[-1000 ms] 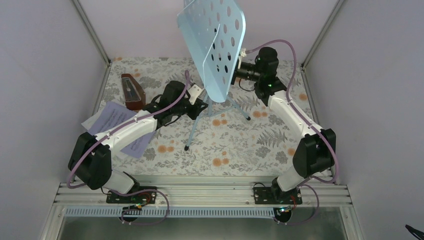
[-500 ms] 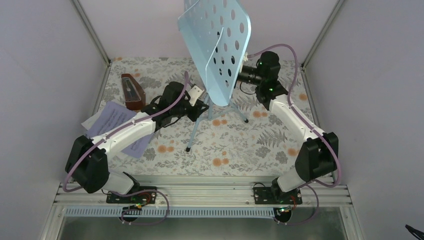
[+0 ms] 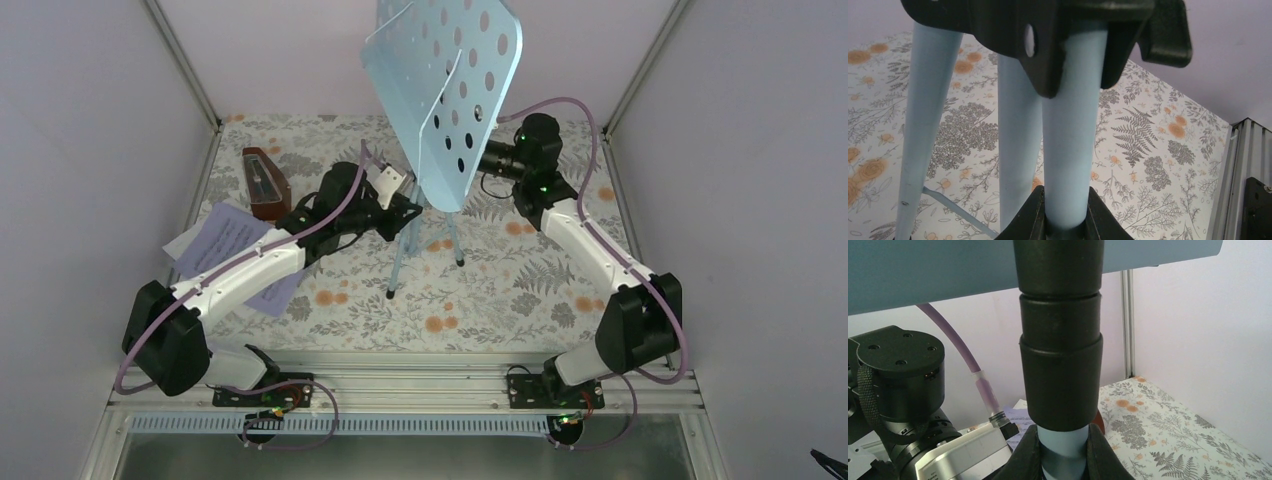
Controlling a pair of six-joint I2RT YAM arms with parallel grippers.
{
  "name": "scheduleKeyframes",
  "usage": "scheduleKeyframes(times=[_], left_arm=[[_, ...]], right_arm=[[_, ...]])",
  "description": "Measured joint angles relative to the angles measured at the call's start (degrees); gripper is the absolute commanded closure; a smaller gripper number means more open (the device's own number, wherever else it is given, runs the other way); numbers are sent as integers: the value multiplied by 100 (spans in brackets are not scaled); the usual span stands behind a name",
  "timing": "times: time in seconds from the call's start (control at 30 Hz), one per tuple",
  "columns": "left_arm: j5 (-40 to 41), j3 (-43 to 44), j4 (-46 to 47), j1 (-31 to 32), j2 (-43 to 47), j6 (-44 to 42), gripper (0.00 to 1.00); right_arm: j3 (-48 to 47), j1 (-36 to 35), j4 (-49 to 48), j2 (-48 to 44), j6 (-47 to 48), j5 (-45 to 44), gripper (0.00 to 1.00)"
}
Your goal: Pack up the instrument practice props
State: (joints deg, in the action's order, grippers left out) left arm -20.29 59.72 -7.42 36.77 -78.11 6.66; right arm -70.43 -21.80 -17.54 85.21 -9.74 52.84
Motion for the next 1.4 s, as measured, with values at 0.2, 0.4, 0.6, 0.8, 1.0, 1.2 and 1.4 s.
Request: scheduleKeyframes(times=[0.2, 0.4, 0.6, 0.8, 1.0, 1.2, 1.4], left_arm=[[-15, -2, 44, 42, 2, 92, 98], [-7, -4, 96, 70, 2, 179, 98], [22, -4, 153, 101, 17, 304, 98], [4, -7, 166, 190, 83, 348, 98], [7, -7, 175, 197, 105, 435, 98], [-168, -9, 164, 221, 125, 505, 98], [-354, -256, 492, 223, 170, 509, 91]], right_arm=[[175, -26, -118, -105, -79, -111, 96], [262, -28, -238, -138, -142, -177, 96], [339, -59, -313, -188, -258, -341, 96], [610, -72, -494, -358, -527, -450, 96], [710, -107, -651, -378, -730, -608, 96], [1040, -144, -1029, -476, -1141, -765, 96], [1373, -144, -1261, -697, -1390, -977, 96]])
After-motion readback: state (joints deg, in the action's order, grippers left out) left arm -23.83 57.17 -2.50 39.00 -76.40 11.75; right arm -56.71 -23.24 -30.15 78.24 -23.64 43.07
